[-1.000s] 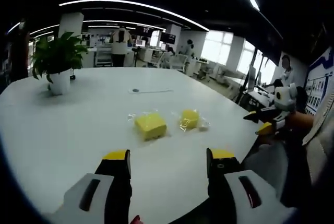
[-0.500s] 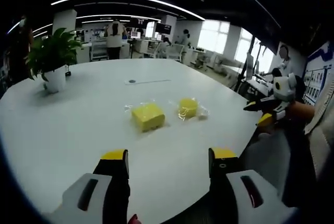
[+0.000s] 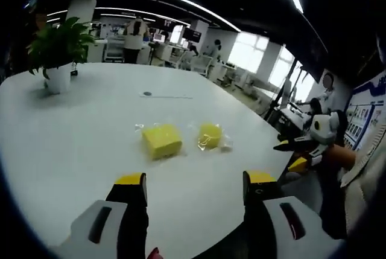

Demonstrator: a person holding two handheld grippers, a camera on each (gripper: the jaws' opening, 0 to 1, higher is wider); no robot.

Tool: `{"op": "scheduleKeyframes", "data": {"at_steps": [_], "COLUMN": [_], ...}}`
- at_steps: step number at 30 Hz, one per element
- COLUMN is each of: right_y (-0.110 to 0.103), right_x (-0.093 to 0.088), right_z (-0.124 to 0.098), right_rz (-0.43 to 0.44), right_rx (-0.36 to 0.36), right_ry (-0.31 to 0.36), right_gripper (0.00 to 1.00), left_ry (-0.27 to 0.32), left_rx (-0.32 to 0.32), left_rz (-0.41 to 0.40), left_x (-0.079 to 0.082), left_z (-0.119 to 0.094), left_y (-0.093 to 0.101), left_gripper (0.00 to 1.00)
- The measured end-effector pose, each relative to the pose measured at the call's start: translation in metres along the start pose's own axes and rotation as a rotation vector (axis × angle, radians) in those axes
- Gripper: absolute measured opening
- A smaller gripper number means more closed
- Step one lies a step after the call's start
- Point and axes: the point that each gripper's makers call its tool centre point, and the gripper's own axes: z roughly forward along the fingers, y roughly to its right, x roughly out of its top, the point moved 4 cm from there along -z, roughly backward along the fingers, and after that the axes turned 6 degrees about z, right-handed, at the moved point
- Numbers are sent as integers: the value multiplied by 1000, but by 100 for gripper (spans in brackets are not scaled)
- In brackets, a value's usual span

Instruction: Compare the silicone blocks by pressing each to a similar depth, holding the contact briefly, and releasing to observe deformation and rebound differences across the visible hardness samples.

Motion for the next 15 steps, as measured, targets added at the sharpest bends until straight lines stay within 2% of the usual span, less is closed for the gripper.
{"op": "scheduleKeyframes", "data": {"at_steps": [4,9,14,15], "right_y": [0,1,1,1], "right_x": [-2,-7,-7,-6], "right_z": [2,5,6,6], "right_rz": [5,3,15,17], "right_rx": [7,10,17,19], "right_ry": [-6,-20,-8,-3], "right_gripper": [64,64,66,67], "left_ry": [46,99,114,117], "left_rx": [-39,-78,-88,-106], "left_rz": [-104,-238,-278,-305], "left_x": [15,29,41,45], "left_z": [15,32,53,59], "left_y": [5,7,6,9], "left_gripper": [59,60,62,61]}}
